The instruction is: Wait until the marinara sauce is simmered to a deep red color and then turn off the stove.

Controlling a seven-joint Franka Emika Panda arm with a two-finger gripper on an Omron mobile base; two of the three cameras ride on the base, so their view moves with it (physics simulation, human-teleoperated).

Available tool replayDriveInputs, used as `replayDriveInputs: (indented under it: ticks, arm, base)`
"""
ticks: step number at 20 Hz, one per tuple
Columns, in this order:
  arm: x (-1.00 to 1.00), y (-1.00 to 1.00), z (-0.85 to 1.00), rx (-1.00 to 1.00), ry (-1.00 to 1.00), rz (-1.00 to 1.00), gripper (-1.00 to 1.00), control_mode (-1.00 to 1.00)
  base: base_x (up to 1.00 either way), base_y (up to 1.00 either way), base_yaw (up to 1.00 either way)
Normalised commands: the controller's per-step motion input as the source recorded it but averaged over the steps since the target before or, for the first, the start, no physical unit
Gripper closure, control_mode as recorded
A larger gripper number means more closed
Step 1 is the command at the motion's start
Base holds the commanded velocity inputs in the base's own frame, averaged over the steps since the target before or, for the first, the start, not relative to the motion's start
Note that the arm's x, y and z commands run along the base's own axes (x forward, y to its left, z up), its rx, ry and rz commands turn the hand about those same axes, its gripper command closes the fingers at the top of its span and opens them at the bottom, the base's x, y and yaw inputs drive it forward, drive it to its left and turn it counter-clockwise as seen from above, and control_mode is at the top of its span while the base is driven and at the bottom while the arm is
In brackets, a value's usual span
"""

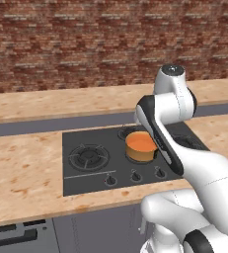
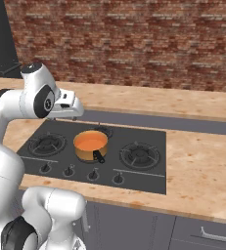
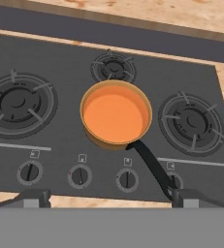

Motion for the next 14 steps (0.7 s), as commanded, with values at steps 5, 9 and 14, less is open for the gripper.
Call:
replayDriveInputs:
  ticks: [5,9,14]
  arm:
    - [0.0,0.0,0.0,0.0,0.0,0.0,-1.0,-1.0]
    - [0.0,0.0,0.0,0.0,0.0,0.0,-1.0,-1.0]
    - [0.0,0.0,0.0,0.0,0.0,0.0,-1.0,-1.0]
  base:
    - [0.0,0.0,0.0]
    - [0.0,0.0,0.0]
    - [0.0,0.0,0.0]
